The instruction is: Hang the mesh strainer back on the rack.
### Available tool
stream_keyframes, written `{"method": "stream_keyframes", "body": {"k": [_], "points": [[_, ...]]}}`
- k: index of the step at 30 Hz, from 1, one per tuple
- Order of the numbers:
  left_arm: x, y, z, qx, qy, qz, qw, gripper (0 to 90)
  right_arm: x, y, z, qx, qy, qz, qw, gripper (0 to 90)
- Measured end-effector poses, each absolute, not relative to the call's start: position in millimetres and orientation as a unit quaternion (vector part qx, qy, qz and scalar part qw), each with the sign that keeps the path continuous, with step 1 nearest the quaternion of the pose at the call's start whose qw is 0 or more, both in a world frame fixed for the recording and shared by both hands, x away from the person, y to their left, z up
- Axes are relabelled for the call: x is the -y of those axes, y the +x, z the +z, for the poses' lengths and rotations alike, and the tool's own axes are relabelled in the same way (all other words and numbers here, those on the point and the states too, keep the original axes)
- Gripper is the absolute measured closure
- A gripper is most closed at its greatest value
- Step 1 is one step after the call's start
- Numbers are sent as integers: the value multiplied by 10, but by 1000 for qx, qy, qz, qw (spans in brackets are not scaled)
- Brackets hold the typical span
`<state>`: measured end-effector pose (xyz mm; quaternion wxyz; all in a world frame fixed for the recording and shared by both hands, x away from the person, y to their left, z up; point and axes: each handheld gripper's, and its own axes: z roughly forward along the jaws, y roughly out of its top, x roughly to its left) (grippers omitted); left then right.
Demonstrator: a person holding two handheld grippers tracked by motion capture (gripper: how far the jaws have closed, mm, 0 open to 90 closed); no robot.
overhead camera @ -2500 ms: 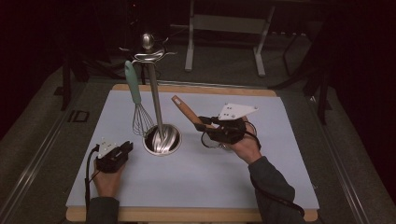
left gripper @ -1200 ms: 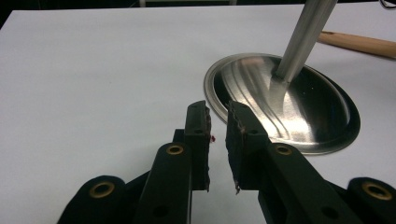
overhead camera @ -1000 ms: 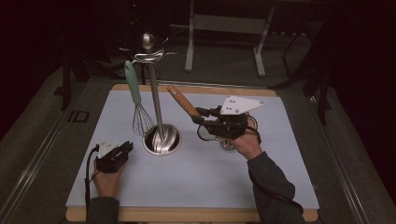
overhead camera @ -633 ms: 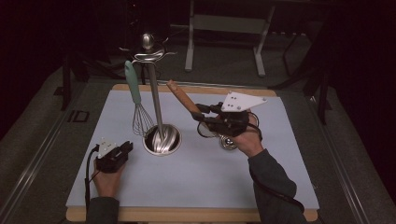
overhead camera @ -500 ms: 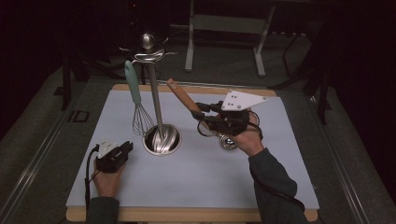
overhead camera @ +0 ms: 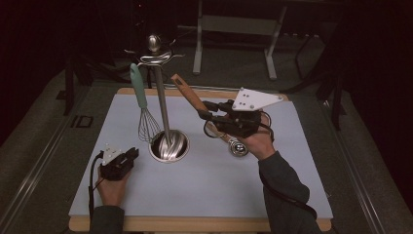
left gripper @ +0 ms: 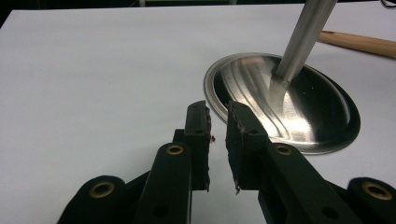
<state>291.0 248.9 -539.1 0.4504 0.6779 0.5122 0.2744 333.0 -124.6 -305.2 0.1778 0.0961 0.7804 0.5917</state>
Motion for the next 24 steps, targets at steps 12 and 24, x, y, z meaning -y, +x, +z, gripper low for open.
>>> {"method": "stream_keyframes", "body": {"k": [12, 24], "points": [[-2489, 2910, -5391, -512, 678, 274, 450, 791, 1171, 3292, -2932, -769, 86, 609, 175, 708], [-2489, 2911, -5391, -513, 677, 274, 451, 791, 1036, 3362, -2915, -769, 91, 609, 170, 708]]}}
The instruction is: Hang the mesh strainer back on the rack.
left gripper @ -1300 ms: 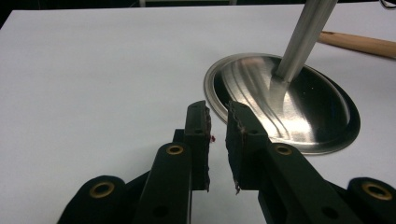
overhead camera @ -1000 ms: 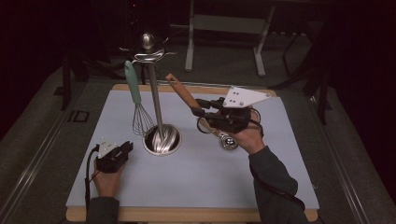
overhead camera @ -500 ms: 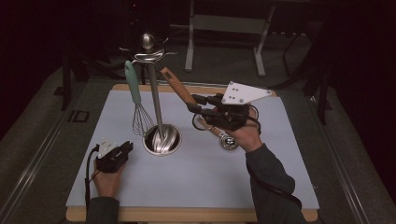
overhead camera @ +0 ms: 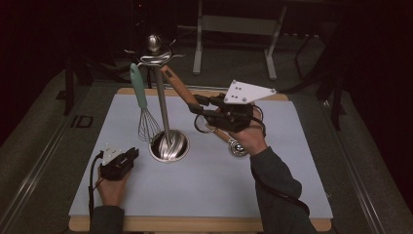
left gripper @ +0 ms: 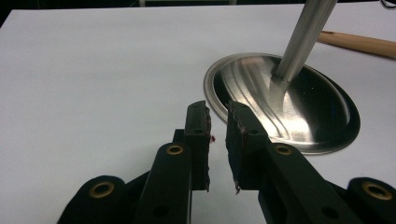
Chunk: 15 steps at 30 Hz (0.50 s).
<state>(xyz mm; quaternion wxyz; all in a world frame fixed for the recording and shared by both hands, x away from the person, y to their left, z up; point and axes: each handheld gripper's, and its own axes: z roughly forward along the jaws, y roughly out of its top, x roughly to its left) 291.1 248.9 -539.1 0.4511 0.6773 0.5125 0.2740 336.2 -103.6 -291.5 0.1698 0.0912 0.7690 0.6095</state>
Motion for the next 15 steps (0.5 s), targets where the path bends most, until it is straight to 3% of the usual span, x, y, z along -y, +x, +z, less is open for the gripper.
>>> {"method": "stream_keyframes", "body": {"k": [15], "points": [[-2490, 2910, -5391, -512, 678, 274, 451, 791, 902, 3424, -2937, -773, 93, 604, 166, 708]]}}
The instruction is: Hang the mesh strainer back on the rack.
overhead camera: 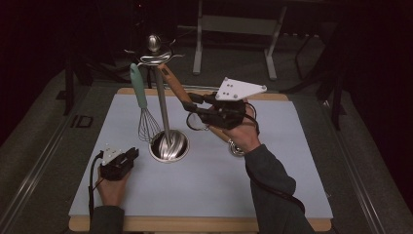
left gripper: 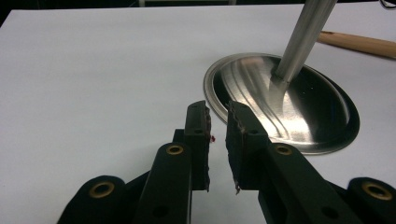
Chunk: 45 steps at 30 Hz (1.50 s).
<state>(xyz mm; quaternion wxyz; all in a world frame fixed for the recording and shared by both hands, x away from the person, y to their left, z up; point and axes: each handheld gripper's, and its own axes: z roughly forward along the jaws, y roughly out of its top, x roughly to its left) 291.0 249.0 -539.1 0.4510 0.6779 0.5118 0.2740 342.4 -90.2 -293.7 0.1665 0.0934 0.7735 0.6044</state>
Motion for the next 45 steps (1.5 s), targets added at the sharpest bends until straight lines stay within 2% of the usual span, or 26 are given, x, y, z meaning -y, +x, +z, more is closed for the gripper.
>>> {"method": "stream_keyframes", "body": {"k": [9, 13, 21, 45], "points": [[-2489, 2910, -5391, -512, 678, 274, 451, 790, 843, 3504, -2941, -779, 105, 594, 171, 708], [-2488, 2910, -5391, -512, 677, 274, 452, 790, 772, 3508, -2973, -782, 111, 580, 200, 708], [-2489, 2909, -5391, -511, 678, 274, 451, 790, 663, 3510, -3046, -787, 117, 565, 217, 708], [-2484, 2908, -5392, -513, 676, 276, 452, 783, 504, 3458, -3105, -806, 100, 549, 198, 679]]}}
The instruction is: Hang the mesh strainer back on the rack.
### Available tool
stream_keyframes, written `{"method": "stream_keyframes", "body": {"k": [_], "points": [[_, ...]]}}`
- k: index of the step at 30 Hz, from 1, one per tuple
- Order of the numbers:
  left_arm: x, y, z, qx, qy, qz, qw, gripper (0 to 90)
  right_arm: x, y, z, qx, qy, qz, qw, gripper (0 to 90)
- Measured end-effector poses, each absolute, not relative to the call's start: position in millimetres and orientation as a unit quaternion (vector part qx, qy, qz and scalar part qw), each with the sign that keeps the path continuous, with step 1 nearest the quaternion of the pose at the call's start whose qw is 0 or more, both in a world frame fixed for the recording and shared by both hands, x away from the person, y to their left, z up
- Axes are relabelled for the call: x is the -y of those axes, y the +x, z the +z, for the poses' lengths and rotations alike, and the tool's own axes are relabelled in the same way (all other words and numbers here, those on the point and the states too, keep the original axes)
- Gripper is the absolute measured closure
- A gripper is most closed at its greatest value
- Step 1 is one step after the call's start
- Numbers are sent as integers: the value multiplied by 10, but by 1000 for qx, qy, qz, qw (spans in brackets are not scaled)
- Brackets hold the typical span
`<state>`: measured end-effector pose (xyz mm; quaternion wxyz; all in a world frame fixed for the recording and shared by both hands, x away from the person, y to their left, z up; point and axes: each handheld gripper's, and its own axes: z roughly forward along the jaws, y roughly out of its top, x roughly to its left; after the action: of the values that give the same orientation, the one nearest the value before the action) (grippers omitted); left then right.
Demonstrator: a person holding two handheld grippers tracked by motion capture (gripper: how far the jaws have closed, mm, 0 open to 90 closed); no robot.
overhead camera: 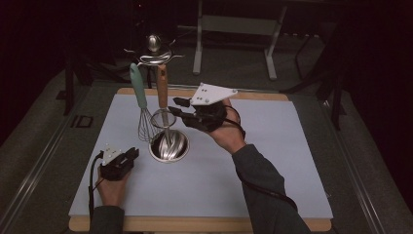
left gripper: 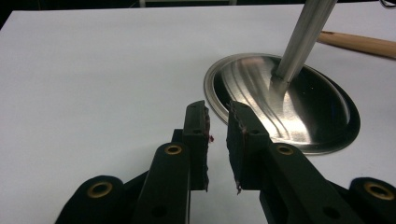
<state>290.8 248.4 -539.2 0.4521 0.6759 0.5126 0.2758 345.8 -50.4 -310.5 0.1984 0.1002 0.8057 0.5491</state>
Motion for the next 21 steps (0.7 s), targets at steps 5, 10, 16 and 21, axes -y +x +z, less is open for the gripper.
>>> {"method": "stream_keyframes", "body": {"k": [5, 10, 16, 21], "points": [[-2486, 2908, -5391, -512, 677, 275, 451, 783, 515, 3442, -3119, -812, 92, 543, 193, 669], [-2488, 2908, -5390, -512, 677, 275, 451, 783, 561, 3439, -3146, -818, 91, 533, 195, 669], [-2485, 2907, -5391, -513, 676, 276, 452, 783, 635, 3471, -3200, -822, 99, 525, 195, 669], [-2488, 2906, -5391, -513, 675, 276, 453, 783, 702, 3478, -3267, -830, 105, 513, 193, 656]]}}
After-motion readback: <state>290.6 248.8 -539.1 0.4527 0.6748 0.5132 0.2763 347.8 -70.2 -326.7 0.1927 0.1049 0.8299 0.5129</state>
